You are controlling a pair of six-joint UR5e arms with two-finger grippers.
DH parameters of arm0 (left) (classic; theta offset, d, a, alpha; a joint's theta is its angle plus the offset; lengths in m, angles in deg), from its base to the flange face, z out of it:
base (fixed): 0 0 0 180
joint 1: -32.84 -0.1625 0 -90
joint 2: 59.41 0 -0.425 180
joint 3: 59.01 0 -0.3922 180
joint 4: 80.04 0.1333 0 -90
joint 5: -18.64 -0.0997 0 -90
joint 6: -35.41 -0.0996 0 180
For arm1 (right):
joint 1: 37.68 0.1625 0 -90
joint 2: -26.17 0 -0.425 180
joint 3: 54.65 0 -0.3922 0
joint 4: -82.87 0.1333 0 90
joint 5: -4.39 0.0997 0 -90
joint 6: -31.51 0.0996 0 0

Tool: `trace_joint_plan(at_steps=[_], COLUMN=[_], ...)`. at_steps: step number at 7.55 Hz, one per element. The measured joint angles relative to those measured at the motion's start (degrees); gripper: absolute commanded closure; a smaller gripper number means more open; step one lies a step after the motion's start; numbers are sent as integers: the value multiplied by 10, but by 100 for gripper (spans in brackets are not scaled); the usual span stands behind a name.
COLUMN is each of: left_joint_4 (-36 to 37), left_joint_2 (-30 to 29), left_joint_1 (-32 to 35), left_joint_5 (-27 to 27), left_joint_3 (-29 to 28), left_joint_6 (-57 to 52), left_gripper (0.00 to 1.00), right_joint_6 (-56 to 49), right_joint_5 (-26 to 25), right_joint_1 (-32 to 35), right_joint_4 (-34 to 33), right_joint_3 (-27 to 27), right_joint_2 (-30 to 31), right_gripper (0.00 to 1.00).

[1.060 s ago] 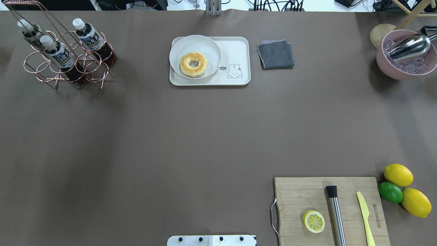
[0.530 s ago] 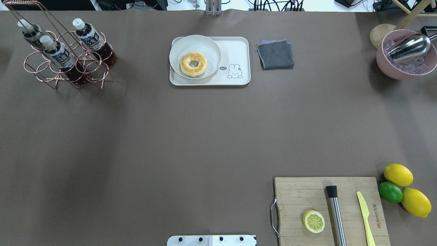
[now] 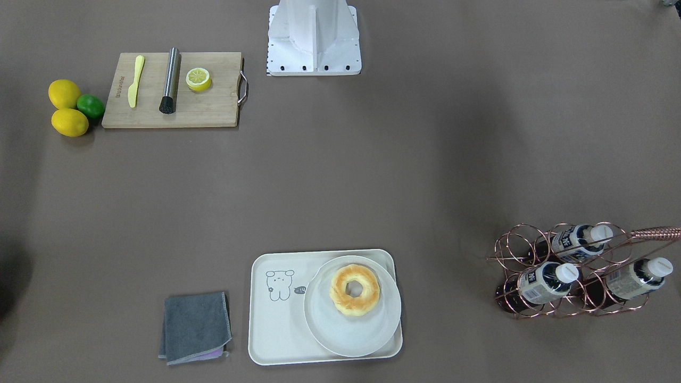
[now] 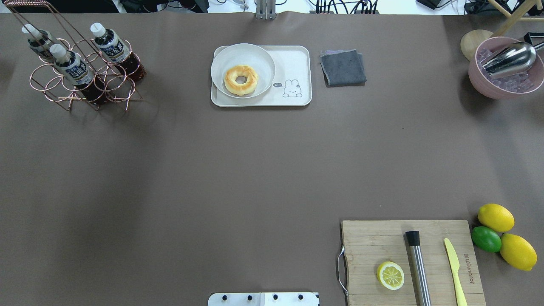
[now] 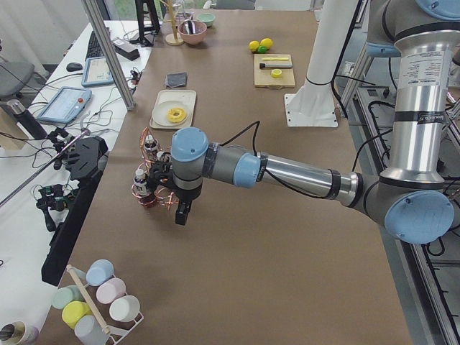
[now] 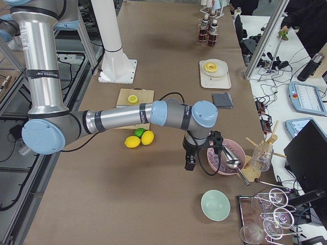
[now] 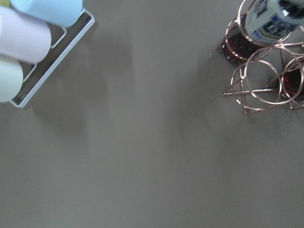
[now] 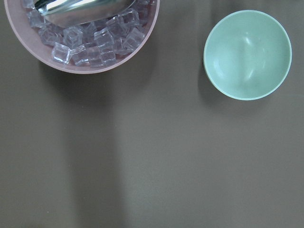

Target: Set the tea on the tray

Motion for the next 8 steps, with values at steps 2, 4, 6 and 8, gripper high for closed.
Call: trace_joint_plan(at_steps=[2,4,6,8], left_joint_4=[-55,-64,-81,-95], left_joint_2=[0,-25,-35,-47], left_joint_1=[-28,-81,-117,-137], left_joint_5=[-2,-3,-10,-24], left_joint_3=[23,37,80,92], left_joint_6=[12,147,207,216], left_gripper=[2,2,2,2], right_joint_6=[-1,-4,-7,-7], right_joint_5=[0,-2,-3,-3], right_joint_1=[0,2,6,12], right_joint_4=[0,1,1,1], right_joint_3=[1,1,2,2], right_joint_2=[1,1,1,3], right_gripper=[0,0,0,0])
